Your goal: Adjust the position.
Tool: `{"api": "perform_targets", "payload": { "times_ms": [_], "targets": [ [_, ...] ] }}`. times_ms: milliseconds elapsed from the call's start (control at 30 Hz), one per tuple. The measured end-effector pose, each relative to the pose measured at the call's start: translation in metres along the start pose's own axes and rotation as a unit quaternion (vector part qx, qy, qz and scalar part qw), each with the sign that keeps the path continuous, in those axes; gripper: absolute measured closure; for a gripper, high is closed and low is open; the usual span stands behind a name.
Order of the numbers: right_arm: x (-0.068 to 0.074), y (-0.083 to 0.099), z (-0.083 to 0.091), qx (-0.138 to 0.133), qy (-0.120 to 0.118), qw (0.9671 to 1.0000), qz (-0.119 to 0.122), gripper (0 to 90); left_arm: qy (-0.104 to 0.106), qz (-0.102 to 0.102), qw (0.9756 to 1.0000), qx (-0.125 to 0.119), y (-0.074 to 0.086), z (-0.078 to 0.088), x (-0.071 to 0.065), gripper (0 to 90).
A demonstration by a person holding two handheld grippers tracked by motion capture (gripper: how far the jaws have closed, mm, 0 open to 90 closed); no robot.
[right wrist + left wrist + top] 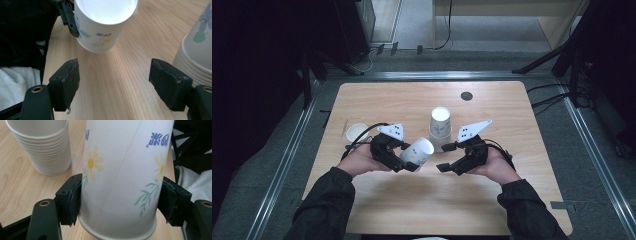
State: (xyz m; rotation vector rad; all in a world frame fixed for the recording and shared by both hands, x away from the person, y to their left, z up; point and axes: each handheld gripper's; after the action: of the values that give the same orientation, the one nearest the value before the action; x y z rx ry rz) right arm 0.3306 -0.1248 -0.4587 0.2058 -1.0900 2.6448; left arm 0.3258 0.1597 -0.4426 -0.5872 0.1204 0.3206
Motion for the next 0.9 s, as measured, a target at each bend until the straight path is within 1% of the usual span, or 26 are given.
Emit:
{"api": "perform_targets", "payload": {
  "times_ms": [100, 133, 167, 200, 300, 333, 367, 433, 467, 500, 533, 600, 667, 700, 733, 833, 867, 900],
  "targets": [
    [0.001, 0.002, 0.000, 0.004, 0.009, 0.9999, 0.005, 25.6, -0.003, -0.005, 0.9999, 0.015, -0.004, 0.004, 0.001, 28.4],
    [0.002, 0.003, 0.000, 0.003, 0.009, 0.9999, 0.006, 25.6, -0.003, -0.007, 0.9997, 0.021, -0.006, 0.005, 0.002, 28.4],
    [0.002, 0.004, 0.000, 0.004, 0.009, 0.9999, 0.006, 25.6, -0.001, -0.011, 0.9994, 0.033, -0.010, 0.007, 0.003, 28.4],
    [0.002, 0.004, 0.000, 0.003, 0.009, 0.9999, 0.006, 25.6, -0.001, -0.011, 0.9994, 0.033, -0.010, 0.007, 0.003, 28.4],
    [0.001, 0.004, -0.002, 0.001, 0.008, 1.0000, 0.004, 25.6, 0.005, -0.019, 0.9984, 0.052, -0.016, 0.009, 0.006, 28.3],
    [0.001, 0.004, -0.003, 0.001, 0.009, 1.0000, 0.004, 25.6, 0.002, -0.022, 0.9980, 0.060, -0.018, 0.009, 0.007, 28.3],
    [0.000, 0.004, -0.003, -0.001, 0.008, 1.0000, 0.006, 25.6, -0.003, -0.026, 0.9977, 0.063, -0.019, 0.010, 0.007, 28.4],
    [-0.001, 0.003, -0.005, -0.002, 0.005, 1.0000, 0.006, 25.7, -0.016, -0.026, 0.9972, 0.069, -0.023, 0.009, 0.007, 28.2],
    [-0.002, 0.003, -0.006, -0.001, 0.006, 1.0000, 0.006, 25.6, -0.016, -0.026, 0.9974, 0.065, -0.025, 0.009, 0.006, 28.2],
    [-0.002, 0.003, -0.006, -0.001, 0.007, 1.0000, 0.007, 25.6, -0.009, -0.027, 0.9973, 0.068, -0.026, 0.008, 0.007, 28.2],
    [-0.003, 0.003, -0.006, -0.001, 0.007, 1.0000, 0.005, 25.7, -0.009, -0.028, 0.9972, 0.068, -0.027, 0.007, 0.006, 28.2],
    [-0.003, 0.003, -0.006, -0.005, 0.004, 1.0000, 0.003, 25.7, -0.010, -0.029, 0.9965, 0.078, -0.028, 0.005, 0.004, 28.2],
    [-0.003, 0.003, -0.006, -0.009, 0.002, 0.9999, 0.005, 25.7, -0.015, -0.030, 0.9952, 0.092, -0.028, 0.000, 0.002, 28.2],
    [-0.003, 0.002, -0.007, -0.011, 0.002, 0.9999, 0.006, 25.7, -0.018, -0.031, 0.9937, 0.106, -0.028, -0.004, 0.000, 28.2],
    [-0.003, 0.002, -0.007, -0.011, 0.002, 0.9999, 0.006, 25.7, -0.018, -0.031, 0.9937, 0.106, -0.028, -0.004, 0.000, 28.2],
    [-0.003, 0.001, -0.009, -0.009, 0.000, 0.9999, 0.009, 25.3, -0.022, -0.040, 0.9904, 0.130, -0.028, -0.011, -0.004, 28.1],
    [-0.003, 0.001, -0.009, -0.009, 0.000, 0.9999, 0.009, 25.3, -0.022, -0.040, 0.9904, 0.130, -0.028, -0.011, -0.004, 28.1],
    [-0.002, 0.001, -0.010, -0.009, -0.004, 0.9999, 0.009, 25.2, -0.022, -0.043, 0.9897, 0.135, -0.029, -0.013, -0.005, 28.1]
  ]
}}
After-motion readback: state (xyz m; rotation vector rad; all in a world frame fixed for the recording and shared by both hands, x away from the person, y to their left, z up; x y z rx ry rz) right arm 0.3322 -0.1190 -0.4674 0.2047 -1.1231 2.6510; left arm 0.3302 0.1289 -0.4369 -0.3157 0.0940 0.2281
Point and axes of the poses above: each handheld gripper's, and its own axes: z roughly backward along the jaws, y roughly out of its underside, x roughly to its left, and after that the axes turned 12 degrees about x, right-handed
